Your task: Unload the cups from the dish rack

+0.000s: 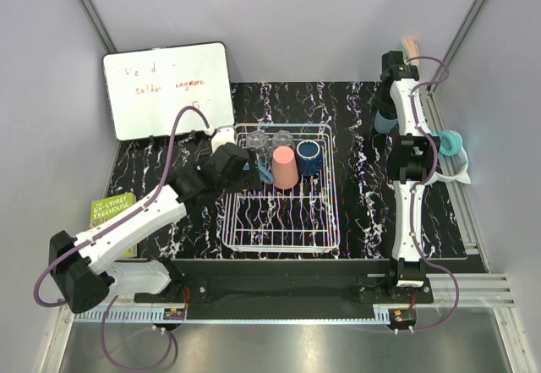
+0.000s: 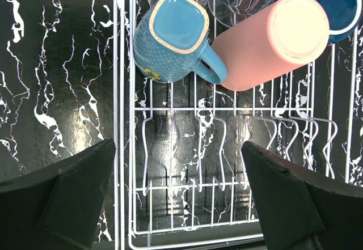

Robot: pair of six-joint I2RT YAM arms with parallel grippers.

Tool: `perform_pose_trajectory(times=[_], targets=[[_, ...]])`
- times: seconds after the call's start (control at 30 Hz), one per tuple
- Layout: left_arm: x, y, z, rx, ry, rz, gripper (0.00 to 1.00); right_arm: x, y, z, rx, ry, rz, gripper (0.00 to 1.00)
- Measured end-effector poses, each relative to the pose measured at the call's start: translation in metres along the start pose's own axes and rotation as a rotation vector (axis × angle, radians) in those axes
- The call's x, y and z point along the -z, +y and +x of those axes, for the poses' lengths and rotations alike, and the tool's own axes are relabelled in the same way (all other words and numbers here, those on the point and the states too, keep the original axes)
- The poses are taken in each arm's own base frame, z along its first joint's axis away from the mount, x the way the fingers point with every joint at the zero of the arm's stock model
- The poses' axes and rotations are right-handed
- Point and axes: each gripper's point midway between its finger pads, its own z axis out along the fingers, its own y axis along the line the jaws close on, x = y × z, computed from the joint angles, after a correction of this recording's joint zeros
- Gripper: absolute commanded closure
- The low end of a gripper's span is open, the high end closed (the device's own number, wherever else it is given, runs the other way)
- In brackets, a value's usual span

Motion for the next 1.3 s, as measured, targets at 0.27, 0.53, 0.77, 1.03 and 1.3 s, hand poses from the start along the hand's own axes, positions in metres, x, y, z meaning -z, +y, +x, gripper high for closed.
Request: perform_pose_trajectory(times=[0.27, 0.53, 0.77, 1.03, 1.3], targets=[[0.016, -0.001, -0.008, 0.012, -0.046, 0.037, 0.01, 0.044, 0.011, -0.017, -0.018, -0.032, -0.090, 0.18], [0.023, 0.006, -0.005, 0.015, -0.061, 0.044, 0.01, 0.119, 0.016, -0.048, -0.047, -0.138, -0.192, 0.15], [0.021, 0.009, -0.009, -0.048, -0.089, 0.019, 0.01, 0.204, 0.045, -0.021, 0.062, -0.215, -0.296, 0.15], [0.000, 0.013, -0.016, -0.132, -0.121, -0.053, 0.01, 0.328, 0.051, 0.121, 0.264, -0.274, -0.651, 0.14], [-0.037, 0.005, -0.043, -0.145, -0.113, -0.125, 0.01, 0.339, 0.006, 0.178, 0.289, -0.312, -0.757, 0.15]])
